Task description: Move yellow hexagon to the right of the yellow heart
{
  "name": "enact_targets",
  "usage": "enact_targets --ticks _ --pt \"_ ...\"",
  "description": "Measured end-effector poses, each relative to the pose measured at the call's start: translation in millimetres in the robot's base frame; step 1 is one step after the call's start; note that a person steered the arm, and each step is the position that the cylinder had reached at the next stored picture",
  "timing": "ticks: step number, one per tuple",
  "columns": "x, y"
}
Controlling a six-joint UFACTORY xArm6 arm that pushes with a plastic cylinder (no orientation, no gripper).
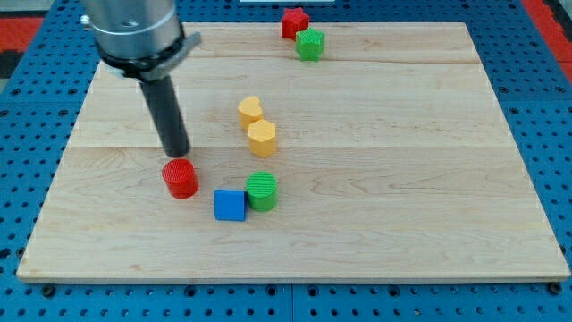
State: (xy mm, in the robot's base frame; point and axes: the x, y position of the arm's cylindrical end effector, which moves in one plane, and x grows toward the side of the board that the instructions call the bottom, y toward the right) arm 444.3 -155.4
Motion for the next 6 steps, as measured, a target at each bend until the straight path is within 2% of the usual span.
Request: enact_targets --ticks 1,2,3,4,5,6 --pt "-1 -17" --pt "2 18" --pt "6 100" --pt "11 154" --pt "10 189" --pt "6 199"
